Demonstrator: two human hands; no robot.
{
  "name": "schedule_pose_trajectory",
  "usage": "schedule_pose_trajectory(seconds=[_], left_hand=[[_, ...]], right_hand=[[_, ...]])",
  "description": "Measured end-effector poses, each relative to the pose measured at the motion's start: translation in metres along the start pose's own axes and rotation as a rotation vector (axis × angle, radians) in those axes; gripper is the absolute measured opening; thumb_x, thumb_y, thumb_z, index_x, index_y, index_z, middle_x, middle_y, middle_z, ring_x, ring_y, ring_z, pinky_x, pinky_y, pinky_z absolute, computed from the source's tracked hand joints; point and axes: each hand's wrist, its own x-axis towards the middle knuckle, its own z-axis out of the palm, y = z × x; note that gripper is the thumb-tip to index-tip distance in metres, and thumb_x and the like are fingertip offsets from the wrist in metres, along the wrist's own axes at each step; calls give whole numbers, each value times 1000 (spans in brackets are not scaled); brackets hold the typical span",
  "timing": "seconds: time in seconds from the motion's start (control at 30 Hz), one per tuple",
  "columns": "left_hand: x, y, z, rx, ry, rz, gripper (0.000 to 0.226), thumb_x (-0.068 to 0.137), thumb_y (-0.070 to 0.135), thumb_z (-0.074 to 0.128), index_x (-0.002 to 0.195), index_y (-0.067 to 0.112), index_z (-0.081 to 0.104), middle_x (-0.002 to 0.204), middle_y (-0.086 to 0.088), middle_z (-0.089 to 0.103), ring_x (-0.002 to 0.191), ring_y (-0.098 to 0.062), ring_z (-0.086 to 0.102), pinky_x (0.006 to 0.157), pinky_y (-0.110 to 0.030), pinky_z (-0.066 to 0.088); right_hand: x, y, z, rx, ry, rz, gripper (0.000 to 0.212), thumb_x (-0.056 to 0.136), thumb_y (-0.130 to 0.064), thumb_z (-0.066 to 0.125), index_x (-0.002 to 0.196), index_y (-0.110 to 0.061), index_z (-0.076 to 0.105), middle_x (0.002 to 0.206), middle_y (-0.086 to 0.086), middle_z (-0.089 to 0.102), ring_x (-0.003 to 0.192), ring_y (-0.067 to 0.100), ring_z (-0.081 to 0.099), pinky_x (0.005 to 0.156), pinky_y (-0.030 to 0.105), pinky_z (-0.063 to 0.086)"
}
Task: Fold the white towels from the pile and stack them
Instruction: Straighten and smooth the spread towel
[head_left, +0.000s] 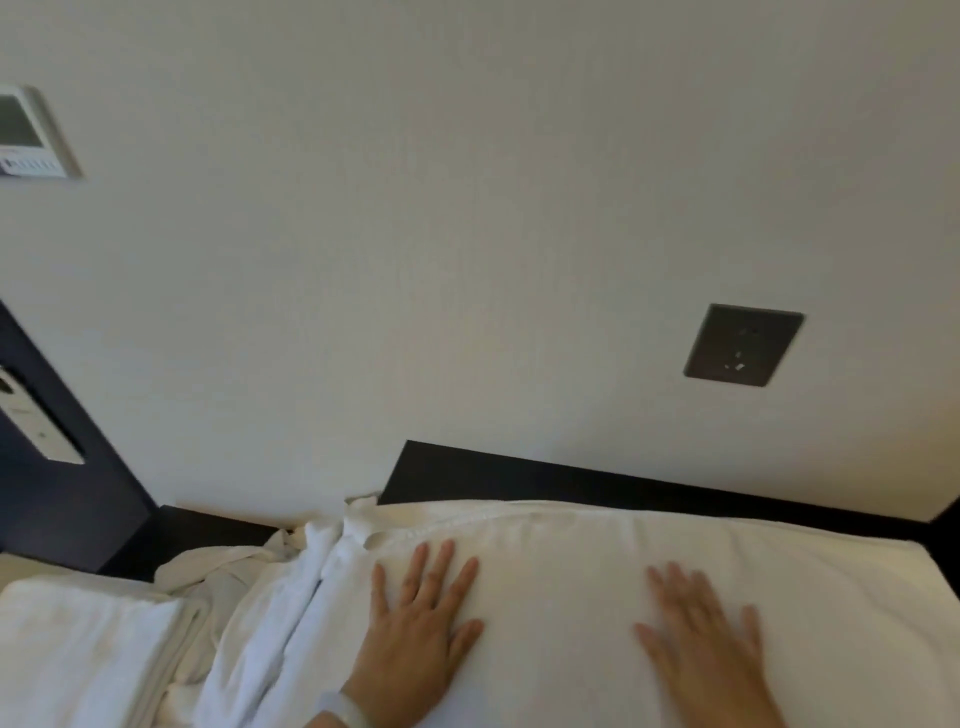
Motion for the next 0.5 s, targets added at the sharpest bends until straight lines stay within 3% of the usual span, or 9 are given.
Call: schedule_pose_trajectory(seconds=[0.1, 0.2, 0.23, 0.3, 0.4, 0.43, 0.5], left_hand=[[25, -22, -3, 35, -5, 2, 56, 90, 57, 31, 131, 34, 62, 137, 4, 59, 122, -22, 60, 107, -44, 6], [51, -37, -6, -12, 2, -20, 57, 90, 57, 31, 130, 33, 63, 134, 5, 61, 118, -19, 63, 107, -49, 33], [60, -42, -5, -45, 8, -28, 57, 91, 56, 30, 132, 32, 61, 137, 4, 59, 119, -19, 62, 106, -48, 36], [77, -54, -4, -99, 35, -52, 58, 95, 55, 27, 143, 32, 49, 150, 3, 45, 133, -20, 49, 110, -43, 23], [107, -72, 2, -235, 29, -50, 57, 102, 54, 20, 155, 39, 7, 163, 10, -3, 151, -13, 0, 120, -37, 3], [116, -78, 4, -313, 34, -58, 56, 103, 51, 24, 155, 38, 10, 164, 10, -2, 151, -12, -1, 120, -35, 6], [131, -88, 3, -427, 118, -101, 50, 102, 40, 40, 151, 29, 33, 160, 2, 21, 146, -16, 21, 118, -31, 20]], right_hand=[[27, -29, 2, 36, -27, 3, 63, 99, -62, 10, 152, -42, -18, 162, -16, -20, 151, 12, -13, 120, 54, -3], [56, -29, -3, 43, 24, 18, 62, 100, -61, 9, 153, -41, -17, 162, -15, -20, 151, 11, -12, 121, 52, -3], [65, -27, -5, 44, 31, 10, 62, 100, -60, 10, 153, -41, -16, 162, -14, -19, 151, 10, -12, 121, 51, -3], [82, -25, -8, 52, 32, 4, 61, 101, -58, 11, 154, -40, -12, 164, -12, -14, 151, 10, -10, 121, 49, -2], [99, -28, -13, 44, 114, -14, 53, 103, -51, 22, 154, -38, 18, 161, -6, 19, 148, 12, 16, 118, 45, 8], [103, -30, -14, 60, 184, -51, 46, 103, -47, 30, 147, -37, 36, 151, -7, 36, 140, 13, 30, 115, 41, 15], [113, -36, -18, 111, 298, -151, 31, 102, -37, 40, 129, -35, 56, 124, -11, 53, 119, 12, 47, 100, 34, 24]])
